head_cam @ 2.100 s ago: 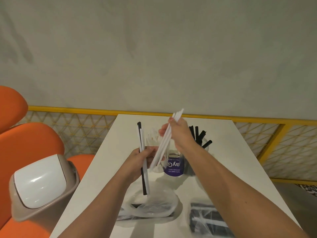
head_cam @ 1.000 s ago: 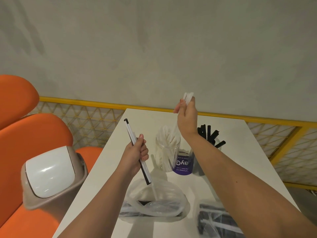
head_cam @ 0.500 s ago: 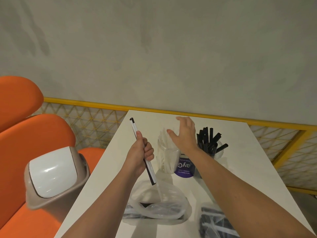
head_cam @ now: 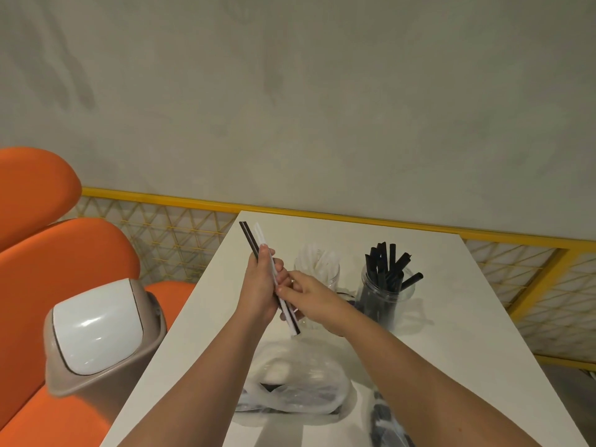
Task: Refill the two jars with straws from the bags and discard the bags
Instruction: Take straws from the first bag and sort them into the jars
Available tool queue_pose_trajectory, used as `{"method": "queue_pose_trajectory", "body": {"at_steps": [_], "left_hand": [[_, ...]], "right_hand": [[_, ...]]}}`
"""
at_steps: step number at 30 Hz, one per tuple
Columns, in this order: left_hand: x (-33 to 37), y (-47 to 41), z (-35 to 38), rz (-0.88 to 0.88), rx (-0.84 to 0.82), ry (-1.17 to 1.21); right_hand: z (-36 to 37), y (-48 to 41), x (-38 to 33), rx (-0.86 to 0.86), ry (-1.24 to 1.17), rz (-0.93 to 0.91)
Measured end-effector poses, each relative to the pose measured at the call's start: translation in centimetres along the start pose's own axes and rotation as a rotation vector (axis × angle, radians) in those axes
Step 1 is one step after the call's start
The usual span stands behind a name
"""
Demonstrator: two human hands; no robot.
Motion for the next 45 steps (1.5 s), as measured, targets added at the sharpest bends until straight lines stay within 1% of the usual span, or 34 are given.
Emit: {"method": "queue_pose_trajectory", "body": {"at_steps": [2, 5, 8, 10, 13, 15, 16, 18, 21, 23, 25, 27, 31, 35, 40, 45], "left_hand": [[-0.2, 0.1, 0.2, 0.008, -0.012, -0.01], [-0.7, 0.2, 0.2, 0.006, -0.013, -0.044], [-1.3, 0.3, 0.3, -0.003, -0.032, -0.078], [-1.6, 0.4, 0.4, -0.005, -0.043, -0.095], [-1.8, 0.4, 0.4, -0.012, -0.061, -0.133], [-1.6, 0.3, 0.3, -0.002, -0.054, -0.142], [-1.3, 0.2, 0.2, 0.008, -0.039, -0.145], [-0.8, -0.1, -0.4, 0.025, -0.007, -0.146], [-0.2, -0.4, -1.1, 0.038, 0.019, -0.145], [-0.3, -0.5, -1.3, 0.032, 0.026, -0.141], [-0.5, -0.4, -1.5, 0.023, 0.026, -0.144], [-0.7, -0.3, -1.7, 0.019, 0.023, -0.145], [-0.6, -0.3, -1.9, 0.031, 0.013, -0.158], [-0.5, -0.2, -1.8, 0.043, -0.012, -0.176], [-0.9, 0.1, -1.4, 0.022, -0.043, -0.218], [-1.0, 0.6, -0.3, 0.012, -0.1, -0.27]], "right_hand": [[-0.1, 0.2, 0.1, 0.014, 0.014, 0.018], [-0.9, 0.0, 0.6, 0.109, 0.082, 0.043], [-1.0, 0.1, 1.0, 0.103, -0.005, 0.088], [-1.0, 0.0, 1.2, 0.093, -0.005, 0.099], [-1.8, -0.2, 0.7, 0.115, 0.101, 0.064], [-3.8, -0.5, 0.0, 0.195, 0.162, 0.046], [-5.2, -0.5, -0.4, 0.253, 0.131, 0.039], [-8.4, -0.2, -1.6, 0.384, -0.033, -0.009], [-12.6, 0.6, -3.9, 0.566, -0.309, -0.196], [-13.9, 0.7, -5.0, 0.628, -0.421, -0.334], [-13.7, 0.0, -5.1, 0.639, -0.446, -0.402], [-12.8, -1.2, -4.2, 0.615, -0.44, -0.403], [-11.0, -3.3, -1.4, 0.569, -0.381, -0.354], [-10.1, -4.5, 0.4, 0.53, -0.286, -0.234], [-10.8, -4.2, 0.9, 0.592, -0.302, -0.195], [-11.6, -3.2, 0.0, 0.629, -0.209, -0.226]]}}
Point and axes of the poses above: each hand's wrist, its own y-axis away from the middle knuckle, its own z-axis out of the palm, x = y × z, the point moved 8 cm from there along -y, towards the middle knuckle, and after that the axes turned 5 degrees about z, right-handed, at the moved point
